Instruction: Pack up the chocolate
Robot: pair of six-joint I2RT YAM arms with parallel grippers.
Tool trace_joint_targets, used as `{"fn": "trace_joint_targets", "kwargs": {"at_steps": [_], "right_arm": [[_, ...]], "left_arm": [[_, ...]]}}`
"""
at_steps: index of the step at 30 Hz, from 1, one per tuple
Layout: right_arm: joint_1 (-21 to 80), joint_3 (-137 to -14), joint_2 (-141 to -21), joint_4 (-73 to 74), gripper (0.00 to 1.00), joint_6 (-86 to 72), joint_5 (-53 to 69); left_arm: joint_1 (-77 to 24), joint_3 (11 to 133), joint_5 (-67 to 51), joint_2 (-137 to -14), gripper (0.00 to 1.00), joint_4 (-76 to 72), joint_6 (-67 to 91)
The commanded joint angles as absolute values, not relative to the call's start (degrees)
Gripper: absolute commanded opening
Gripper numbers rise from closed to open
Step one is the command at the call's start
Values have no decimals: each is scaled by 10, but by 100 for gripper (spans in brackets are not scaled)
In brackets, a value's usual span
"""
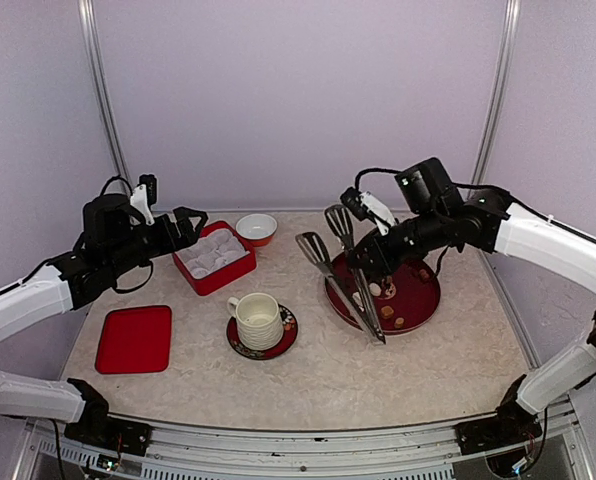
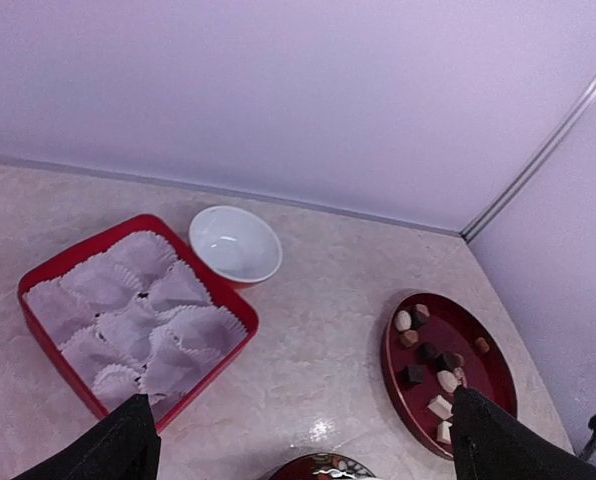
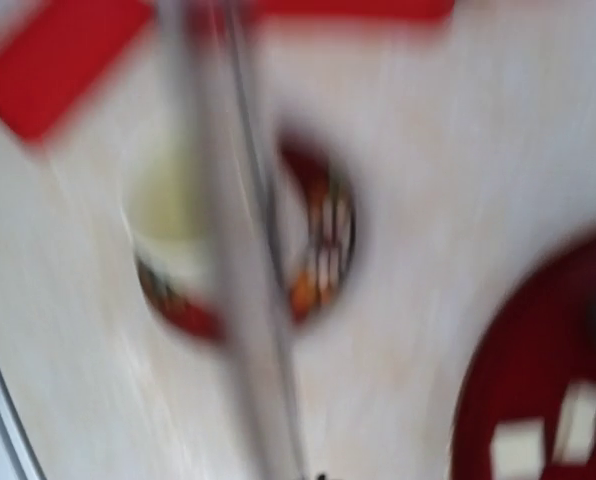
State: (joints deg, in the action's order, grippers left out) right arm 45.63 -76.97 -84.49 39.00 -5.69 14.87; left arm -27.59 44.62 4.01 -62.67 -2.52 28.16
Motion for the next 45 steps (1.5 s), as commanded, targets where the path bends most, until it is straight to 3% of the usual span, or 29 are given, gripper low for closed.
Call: {"fn": "trace_joint_targets", "kwargs": {"at_steps": [1,9,20,30,45], "right_arm": [[413,-731,-771,196,0,-59,248],[340,-612,-688,-194,0,-198,382],[339,-526,-766,-630,0,-432,480],[354,-506,-831,-779,0,-524,464],[386,-510,-912,-869,0,-631,433]], "left_arm": [[-292,465,-80,-605,99,-103,243],[-409,490,-163,-643,99,-173,157],[-518,555,-212,-755,99,-206,102],[-557,586,-255,-817,96,-243,92],[-573,651,-281,-876,68,-234,58]]}}
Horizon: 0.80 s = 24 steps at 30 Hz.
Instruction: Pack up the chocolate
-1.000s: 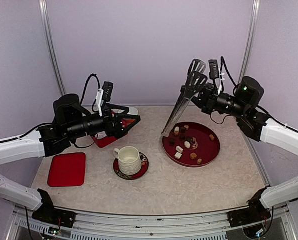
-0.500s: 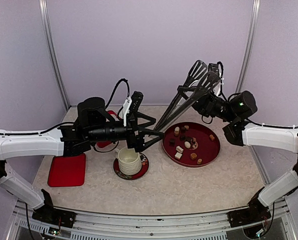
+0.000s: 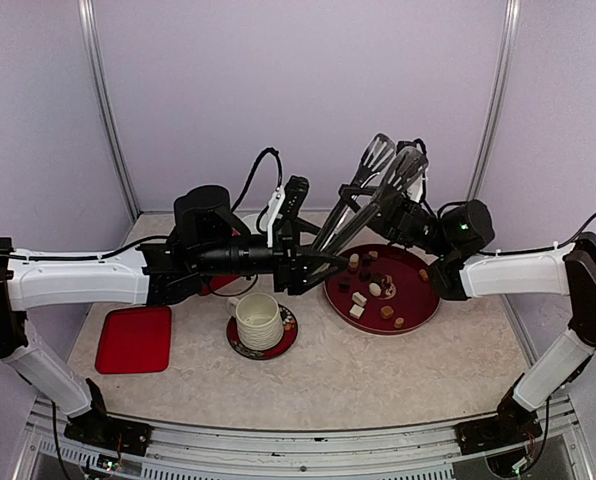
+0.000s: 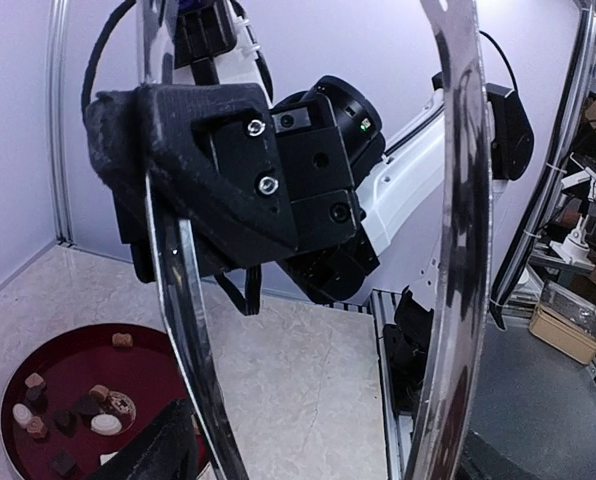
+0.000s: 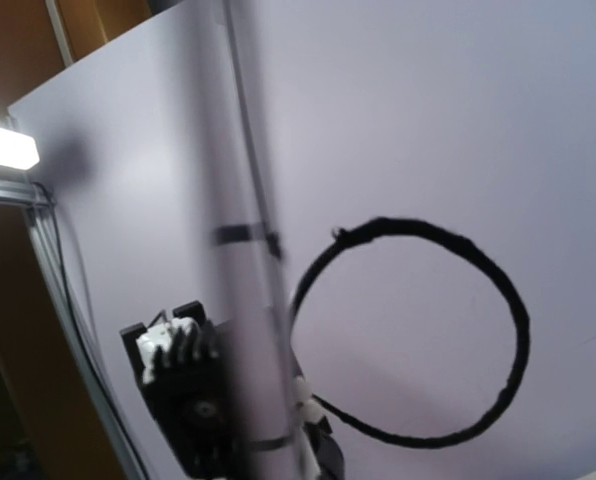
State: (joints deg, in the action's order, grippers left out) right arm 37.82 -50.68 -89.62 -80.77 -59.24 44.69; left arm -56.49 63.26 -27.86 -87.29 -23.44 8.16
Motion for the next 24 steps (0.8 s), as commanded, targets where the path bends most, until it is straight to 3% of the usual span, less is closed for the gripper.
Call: {"fn": "trace_joint_targets", "kwargs": {"at_steps": [1,21,24], "right_arm": [[388,-508,-916,-878,0,-638,430],[389,-489,-933,-927,0,-651,416],[381,-483,-931,-922,14,-653,412]], "left_arm": [[-573,652,-277,-877,66,-234,57],[-574,683,-267,-903,36,-207,97],[-574,682,-264,-897,32,-198,92]]}}
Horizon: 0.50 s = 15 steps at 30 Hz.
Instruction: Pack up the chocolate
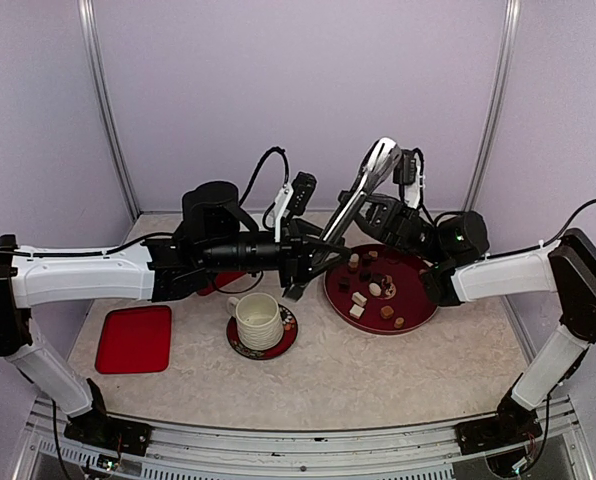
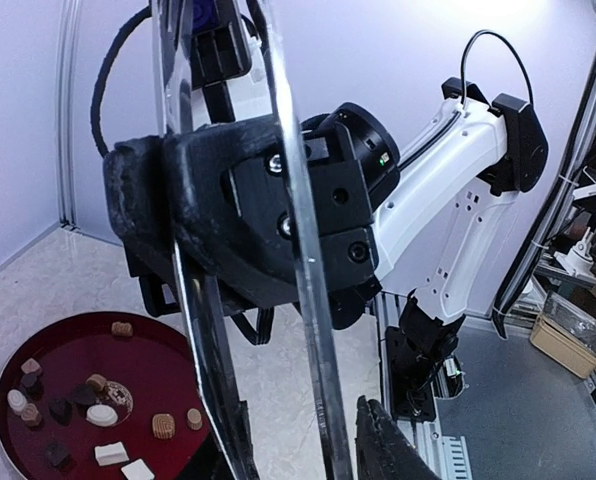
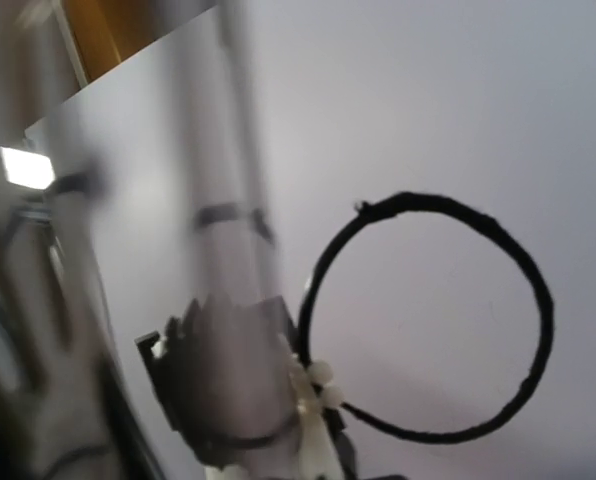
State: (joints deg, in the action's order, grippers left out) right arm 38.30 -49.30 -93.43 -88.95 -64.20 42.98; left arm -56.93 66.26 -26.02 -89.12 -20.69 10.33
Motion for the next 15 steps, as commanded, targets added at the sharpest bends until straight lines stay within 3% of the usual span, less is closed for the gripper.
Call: {"fn": "trace_joint_targets", "kwargs": {"at_steps": [1,5,15], "right_arm": [[378,-480,-929,-921,22,-653,411],[356,-469,-915,-914,38,-656,407],[223,-430,-817,-804,59,-628,400]], "left_arm": [[-574,680,-263,-895,32,-196,90],[-574,679,-258,-887,30,-181,84],[-572,676,-242,-883,31,-142,76]]}}
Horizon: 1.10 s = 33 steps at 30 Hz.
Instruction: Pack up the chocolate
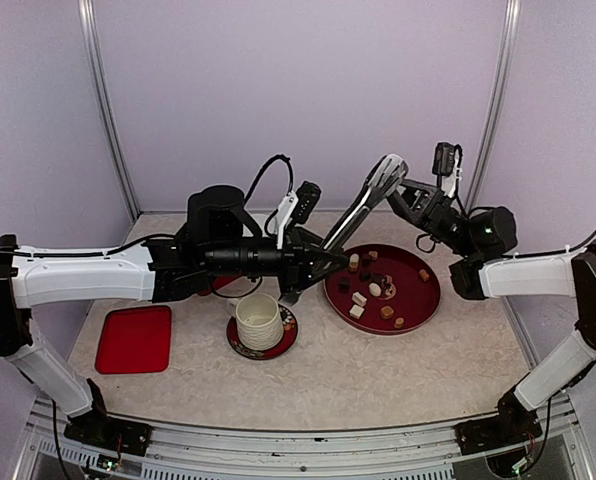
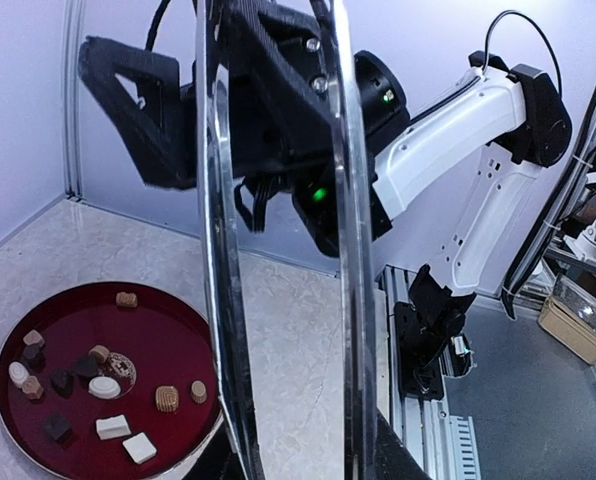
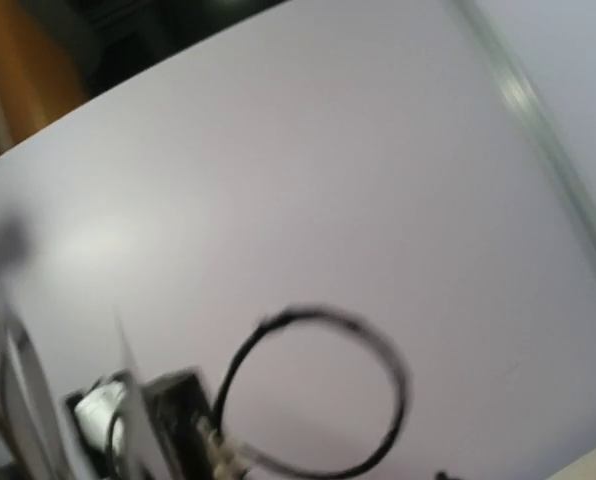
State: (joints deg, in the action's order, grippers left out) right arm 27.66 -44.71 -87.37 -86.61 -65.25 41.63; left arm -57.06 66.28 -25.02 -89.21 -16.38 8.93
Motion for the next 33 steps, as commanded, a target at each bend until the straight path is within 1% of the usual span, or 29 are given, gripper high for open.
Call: {"fn": "trace_joint_targets", "kwargs": {"at_steps": [1,3,7,9,11,19,29,33], "right_arm": [[204,-423,-797,-768,61,-615,396],[167,-413,-756,-666,67,-578,385],[116,-418,-683,-412,69,-451,369],[102,-418,-651,-330,70,-401,358],[90,-408,-627,-280,71,-373,350],[68,-369,-582,-205,72,-325,349],[66,-363,-569,-168,73,-279,344],[65,-356,-562,-158,73,-268,343]], "left_arm": [[-571,681,-237,-886,31,-129,73],[-567,691,-219,-889,31,-95,66],[-557,724,-162,-903,31,0,44],[-548,743,-137,-915,31,43,38],[-538,764,-113,-929,31,87,32],[-519,869,-16,-1017,32,237,8],[-517,963,-19,-1121,38,331,7],[-517,995,-21,-1152,38,366,4]]}}
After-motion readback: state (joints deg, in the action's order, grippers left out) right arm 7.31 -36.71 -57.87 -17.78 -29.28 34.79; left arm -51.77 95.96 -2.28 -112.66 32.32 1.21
